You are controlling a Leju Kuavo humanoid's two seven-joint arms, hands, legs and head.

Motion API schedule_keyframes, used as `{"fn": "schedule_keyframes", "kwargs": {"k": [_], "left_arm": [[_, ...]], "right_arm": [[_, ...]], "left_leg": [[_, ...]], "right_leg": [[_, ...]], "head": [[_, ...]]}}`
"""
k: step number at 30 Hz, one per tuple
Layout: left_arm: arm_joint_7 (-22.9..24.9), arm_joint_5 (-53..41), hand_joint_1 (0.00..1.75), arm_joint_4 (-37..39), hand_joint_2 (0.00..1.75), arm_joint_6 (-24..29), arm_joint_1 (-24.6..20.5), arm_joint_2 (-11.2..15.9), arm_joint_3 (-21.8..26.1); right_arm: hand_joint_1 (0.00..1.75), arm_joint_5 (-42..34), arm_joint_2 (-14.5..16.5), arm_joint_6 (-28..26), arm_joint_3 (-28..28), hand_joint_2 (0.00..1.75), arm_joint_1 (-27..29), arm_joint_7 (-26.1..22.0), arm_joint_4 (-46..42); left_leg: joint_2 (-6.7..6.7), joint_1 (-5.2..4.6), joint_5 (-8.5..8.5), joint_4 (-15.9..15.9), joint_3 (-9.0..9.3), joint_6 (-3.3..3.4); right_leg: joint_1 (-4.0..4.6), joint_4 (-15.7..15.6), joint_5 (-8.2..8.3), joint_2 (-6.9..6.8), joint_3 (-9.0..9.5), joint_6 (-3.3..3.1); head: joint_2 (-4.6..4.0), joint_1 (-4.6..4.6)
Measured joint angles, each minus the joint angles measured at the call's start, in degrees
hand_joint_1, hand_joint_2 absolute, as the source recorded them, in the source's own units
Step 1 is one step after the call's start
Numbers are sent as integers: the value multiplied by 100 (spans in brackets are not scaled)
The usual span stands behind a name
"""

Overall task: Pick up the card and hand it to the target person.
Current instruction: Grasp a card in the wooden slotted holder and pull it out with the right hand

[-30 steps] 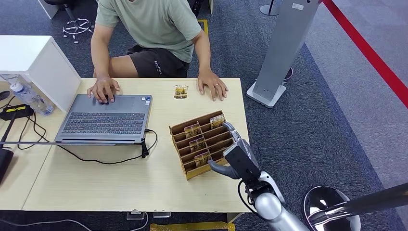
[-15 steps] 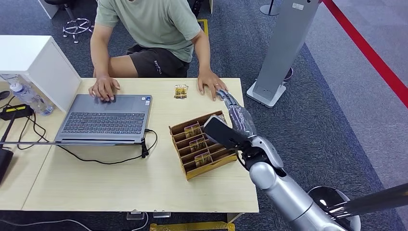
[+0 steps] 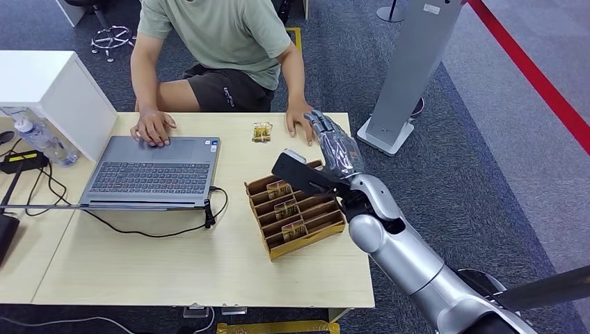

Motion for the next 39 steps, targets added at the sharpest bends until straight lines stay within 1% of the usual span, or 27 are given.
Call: {"fn": "schedule_keyframes", "kwargs": {"k": [4,7,10,12,15,20,26,31,35,39], "left_arm": [[42,-7,0,0,0,-12,-32,-7,-27],[48,-7,0,0,0,-6,-39,-15,-30],[47,2,0,0,0,9,-40,-27,-30],[47,16,0,0,0,17,-39,-35,-31],[47,46,0,0,0,31,-32,-48,-31],[47,83,0,0,0,67,-13,-69,-30],[40,126,0,0,0,81,12,-94,-30],[21,174,0,0,0,117,30,-105,-28],[15,204,0,0,0,138,55,-108,-27],[8,242,0,0,0,182,80,-111,-27]], "right_arm": [[15,170,127,167,125,175,-302,60,254],[22,216,242,226,209,175,-514,52,466],[27,288,369,225,299,175,-684,17,709],[27,391,455,194,381,175,-807,10,920],[32,629,557,144,492,175,-931,78,1166],[34,1079,717,106,649,175,-1111,328,1520],[33,1300,838,46,756,175,-1198,583,1808],[32,1502,871,37,790,175,-1206,999,1923],[28,1615,872,59,799,175,-1205,1262,1950],[28,1699,869,94,791,175,-1196,1511,1946]], "left_leg": [[0,0,1,0,0,-1],[0,0,1,0,-1,-1],[-1,0,1,0,-2,-1],[-1,0,1,0,-2,-1],[-1,0,1,0,-3,-1],[-2,0,1,0,-2,-1],[-1,0,1,0,-1,-1],[-1,0,1,0,-1,-1],[-1,0,1,1,1,-1],[-1,0,1,1,2,-1]], "right_leg": [[0,2,0,0,0,0],[0,2,0,-1,0,0],[0,2,0,-1,-1,0],[0,2,0,-1,-2,0],[0,2,0,-3,-2,0],[0,2,0,-2,-2,0],[0,2,0,-3,-2,0],[0,2,0,-2,-2,0],[0,2,0,-2,-3,0],[0,2,0,-1,-3,0]], "head": [[0,-2],[0,-2],[0,1],[0,1],[0,3],[0,-1],[0,0],[0,2],[0,1],[0,-1]]}}
